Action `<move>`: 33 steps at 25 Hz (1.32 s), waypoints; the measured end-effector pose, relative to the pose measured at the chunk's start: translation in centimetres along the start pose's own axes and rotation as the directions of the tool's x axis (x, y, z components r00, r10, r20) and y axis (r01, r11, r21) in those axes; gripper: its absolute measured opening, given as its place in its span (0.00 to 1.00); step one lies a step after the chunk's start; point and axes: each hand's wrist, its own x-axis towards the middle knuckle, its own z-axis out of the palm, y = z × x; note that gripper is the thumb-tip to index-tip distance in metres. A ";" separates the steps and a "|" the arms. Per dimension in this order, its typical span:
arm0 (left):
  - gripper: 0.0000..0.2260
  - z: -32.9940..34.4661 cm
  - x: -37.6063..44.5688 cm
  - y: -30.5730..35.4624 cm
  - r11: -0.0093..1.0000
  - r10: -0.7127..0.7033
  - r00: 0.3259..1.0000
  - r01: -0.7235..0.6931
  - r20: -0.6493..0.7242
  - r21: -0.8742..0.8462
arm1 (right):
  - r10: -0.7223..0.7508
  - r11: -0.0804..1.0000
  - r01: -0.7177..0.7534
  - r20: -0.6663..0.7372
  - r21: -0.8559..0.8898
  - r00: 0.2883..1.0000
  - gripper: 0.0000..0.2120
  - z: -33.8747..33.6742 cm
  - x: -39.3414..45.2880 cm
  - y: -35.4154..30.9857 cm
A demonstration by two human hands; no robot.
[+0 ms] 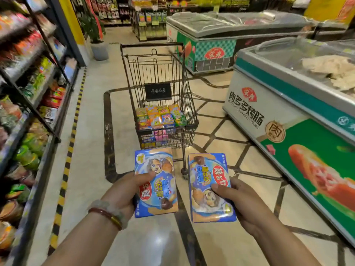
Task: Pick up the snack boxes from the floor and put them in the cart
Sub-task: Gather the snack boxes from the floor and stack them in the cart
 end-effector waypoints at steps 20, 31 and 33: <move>0.09 -4.9 32.3 20.8 1.000 -0.003 0.998 0.004 -0.061 0.027 | 0.109 0.994 -0.109 -0.070 0.000 0.992 0.26 10.8 34.6 -10.4; 0.15 -3.4 48.5 26.4 0.997 -0.046 0.975 0.033 -0.219 -0.064 | 0.192 0.981 -0.192 -0.007 -0.041 0.981 0.24 10.7 54.3 -14.6; 0.18 -3.4 52.3 26.9 0.995 -0.048 0.966 0.025 -0.253 -0.092 | 0.208 0.975 -0.207 -0.004 -0.078 0.978 0.29 10.8 59.3 -15.1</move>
